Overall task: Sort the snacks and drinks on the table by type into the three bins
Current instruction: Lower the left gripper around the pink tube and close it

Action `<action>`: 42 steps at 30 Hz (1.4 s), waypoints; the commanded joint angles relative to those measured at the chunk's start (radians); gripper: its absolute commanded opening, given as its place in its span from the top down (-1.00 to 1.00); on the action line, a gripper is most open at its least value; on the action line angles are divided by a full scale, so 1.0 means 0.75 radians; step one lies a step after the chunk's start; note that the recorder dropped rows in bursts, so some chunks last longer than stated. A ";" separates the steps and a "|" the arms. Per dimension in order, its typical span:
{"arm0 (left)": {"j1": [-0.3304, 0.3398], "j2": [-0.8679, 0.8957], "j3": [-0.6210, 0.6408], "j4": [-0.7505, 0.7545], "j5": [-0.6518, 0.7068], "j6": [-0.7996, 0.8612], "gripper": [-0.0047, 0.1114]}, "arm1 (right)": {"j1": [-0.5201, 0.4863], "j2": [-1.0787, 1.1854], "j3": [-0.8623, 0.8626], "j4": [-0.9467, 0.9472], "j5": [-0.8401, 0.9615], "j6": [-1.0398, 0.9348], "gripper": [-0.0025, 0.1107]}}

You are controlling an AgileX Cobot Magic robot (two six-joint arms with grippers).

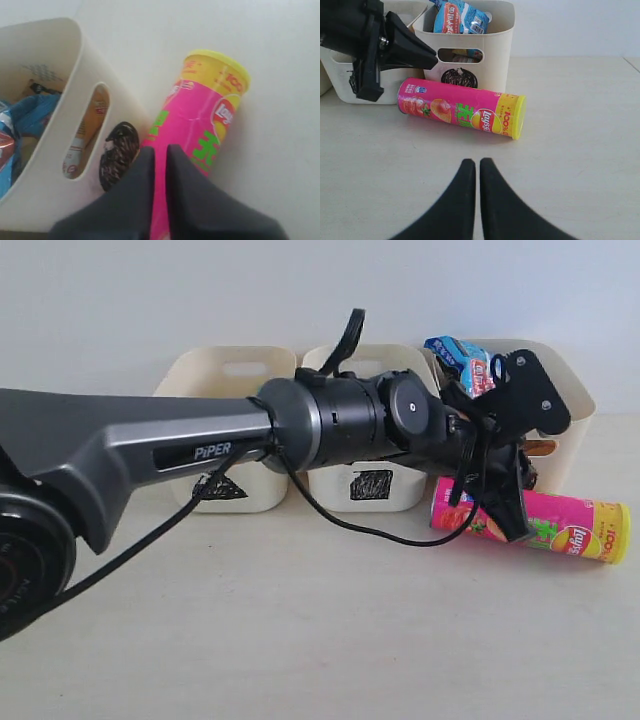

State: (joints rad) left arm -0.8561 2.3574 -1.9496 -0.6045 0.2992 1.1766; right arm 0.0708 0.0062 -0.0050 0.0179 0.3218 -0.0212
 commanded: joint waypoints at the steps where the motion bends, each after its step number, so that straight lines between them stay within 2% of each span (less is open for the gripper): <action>1: -0.006 0.060 -0.065 -0.021 -0.100 -0.053 0.85 | -0.003 -0.008 0.007 -0.002 -0.015 0.000 0.96; 9: -0.003 0.186 -0.170 -0.021 -0.094 -0.055 0.85 | -0.003 -0.008 0.007 -0.002 -0.015 0.000 0.96; 17: -0.003 0.229 -0.184 -0.021 -0.113 -0.058 0.85 | -0.003 -0.008 0.007 -0.002 -0.015 0.000 0.96; 23: -0.003 0.264 -0.189 -0.015 -0.291 -0.058 0.85 | -0.003 -0.008 0.007 -0.002 -0.015 0.000 0.96; 30: 0.003 0.309 -0.200 0.006 -0.313 -0.058 0.85 | -0.003 -0.008 0.007 -0.002 -0.015 0.000 0.96; 34: 0.004 0.309 -0.200 0.003 -0.200 -0.049 0.85 | -0.003 -0.008 0.007 -0.002 -0.015 0.000 0.96; 39: -0.017 0.283 -0.200 0.070 0.054 -0.054 0.85 | -0.003 -0.008 0.007 -0.002 -0.015 0.000 0.96; 42: -0.020 0.241 -0.200 0.068 0.139 -0.095 0.85 | -0.003 -0.008 0.007 -0.002 -0.015 0.000 0.96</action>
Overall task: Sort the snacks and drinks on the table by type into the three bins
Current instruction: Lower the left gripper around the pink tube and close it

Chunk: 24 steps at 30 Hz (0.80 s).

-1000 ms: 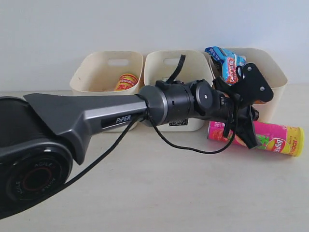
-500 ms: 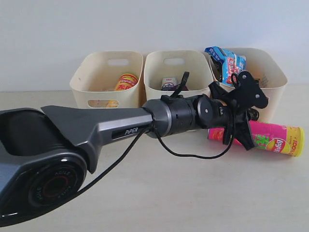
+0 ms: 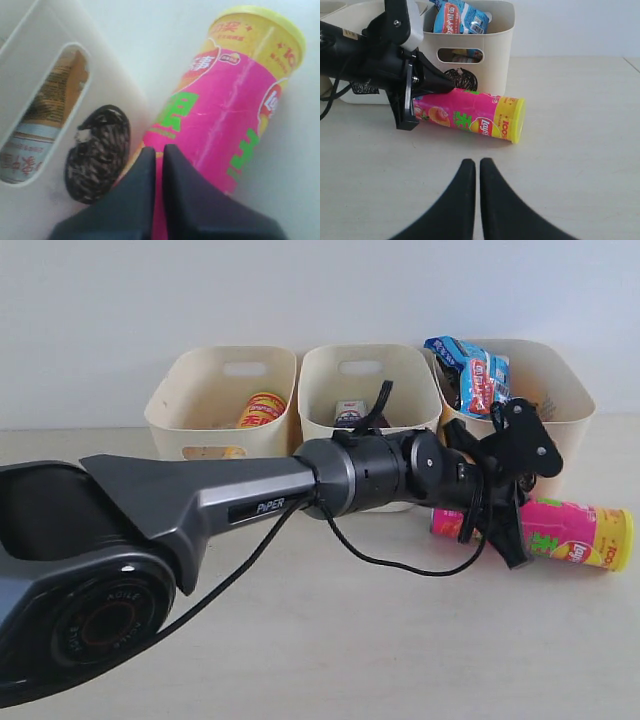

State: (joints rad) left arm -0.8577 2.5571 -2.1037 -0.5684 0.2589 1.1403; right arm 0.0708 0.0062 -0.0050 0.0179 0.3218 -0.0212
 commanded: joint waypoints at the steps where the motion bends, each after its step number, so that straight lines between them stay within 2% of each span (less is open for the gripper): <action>1: -0.018 -0.043 0.005 0.020 0.206 -0.068 0.85 | -0.003 -0.008 0.007 -0.002 -0.015 0.000 0.96; 4: -0.018 -0.102 0.005 0.020 0.222 -0.092 0.66 | -0.003 -0.008 0.007 -0.002 -0.015 0.000 0.96; 9: -0.018 -0.211 0.005 0.022 0.341 -0.092 -0.05 | -0.003 -0.008 0.007 -0.002 -0.015 0.000 0.96; 12: -0.018 -0.251 0.005 0.147 0.503 -0.045 -0.32 | -0.003 -0.008 0.007 -0.002 -0.015 0.000 0.96; 17: -0.018 -0.240 0.003 0.411 0.798 -0.019 -0.35 | -0.003 -0.008 0.007 -0.002 -0.015 0.000 0.96; 24: -0.018 -0.199 -0.014 0.425 0.807 -0.019 -0.35 | -0.003 -0.008 0.007 -0.002 -0.015 0.000 0.96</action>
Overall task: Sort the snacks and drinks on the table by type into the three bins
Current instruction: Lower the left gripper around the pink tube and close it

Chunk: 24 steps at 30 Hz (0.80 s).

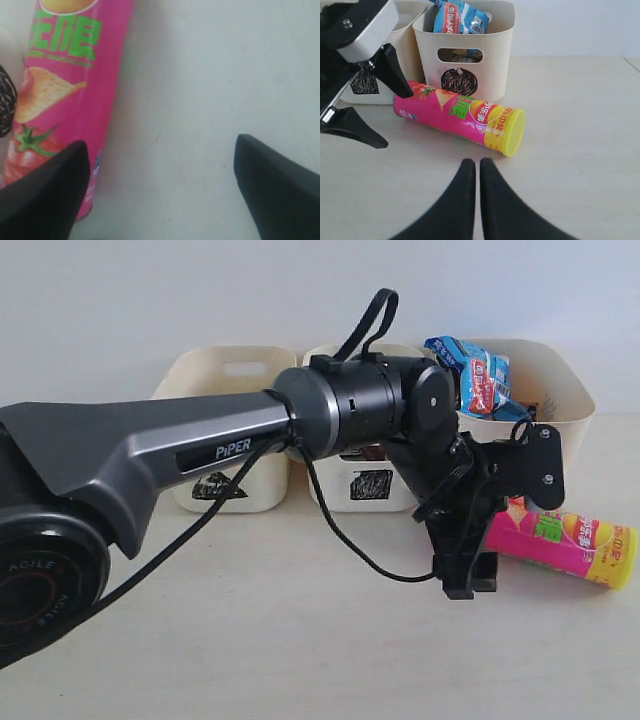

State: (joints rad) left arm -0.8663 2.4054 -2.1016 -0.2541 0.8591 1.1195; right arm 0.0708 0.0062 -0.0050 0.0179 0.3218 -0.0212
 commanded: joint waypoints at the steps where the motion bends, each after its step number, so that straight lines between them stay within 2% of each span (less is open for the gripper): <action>1: -0.007 0.003 -0.023 0.006 -0.011 0.004 -0.35 | -0.003 -0.008 0.007 -0.002 -0.015 0.000 0.96; 6: -0.007 0.012 -0.023 0.006 -0.289 0.000 -0.35 | -0.003 -0.008 0.007 -0.002 -0.015 0.000 0.96; 11: -0.001 0.054 -0.023 0.006 -0.408 -0.001 -0.28 | -0.003 -0.008 0.007 -0.002 -0.015 0.000 0.96; 13: -0.002 0.075 -0.023 0.006 -0.478 -0.004 -0.09 | -0.003 -0.008 0.007 -0.002 -0.015 0.000 0.96; 15: -0.002 0.096 -0.023 0.006 -0.569 -0.011 0.22 | -0.003 -0.008 0.007 -0.002 -0.015 0.000 0.96; 18: -0.004 0.108 -0.023 0.006 -0.702 -0.078 0.81 | -0.003 -0.008 0.007 -0.002 -0.015 0.000 0.96; 24: -0.004 0.115 -0.023 -0.003 -0.837 -0.112 0.84 | -0.003 -0.008 0.007 -0.002 -0.015 0.000 0.96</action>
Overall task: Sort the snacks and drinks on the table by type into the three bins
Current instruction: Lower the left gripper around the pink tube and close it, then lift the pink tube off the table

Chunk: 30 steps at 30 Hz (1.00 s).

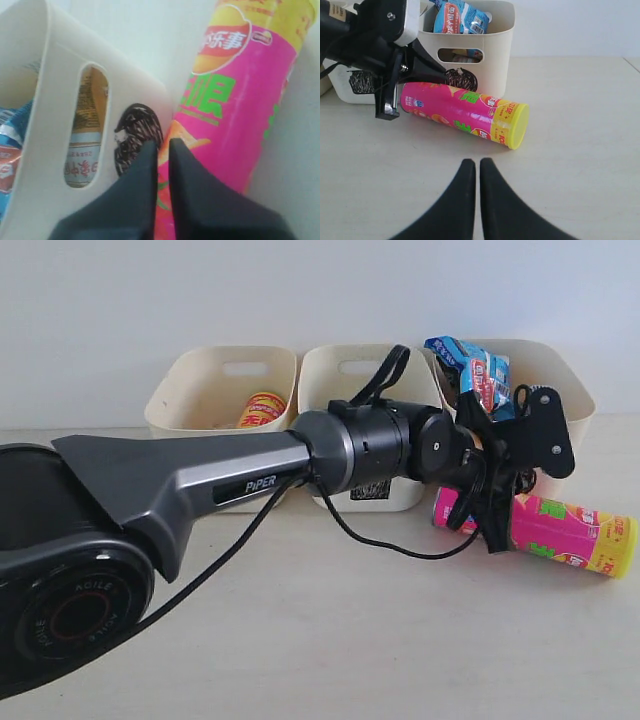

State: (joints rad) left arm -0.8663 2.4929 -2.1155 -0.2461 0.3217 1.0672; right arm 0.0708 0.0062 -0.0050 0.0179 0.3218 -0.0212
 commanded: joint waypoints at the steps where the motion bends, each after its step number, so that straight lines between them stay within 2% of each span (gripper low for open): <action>1: -0.004 0.006 -0.005 -0.014 -0.172 -0.048 0.84 | -0.003 -0.008 0.007 -0.002 -0.015 0.000 0.96; 6: -0.004 0.062 -0.005 -0.014 -0.366 -0.056 0.84 | -0.003 -0.008 0.007 -0.002 -0.015 0.000 0.96; 17: 0.012 0.151 -0.005 -0.010 -0.309 -0.056 0.84 | -0.003 -0.008 0.007 -0.002 -0.015 0.000 0.96; 30: -0.004 0.038 -0.005 0.064 0.237 -0.087 0.84 | -0.003 -0.008 0.007 -0.002 -0.015 0.000 0.96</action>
State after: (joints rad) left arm -0.8602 2.5581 -2.1234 -0.2004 0.3976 1.0300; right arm 0.0708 0.0044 -0.0050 0.0179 0.3218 -0.0212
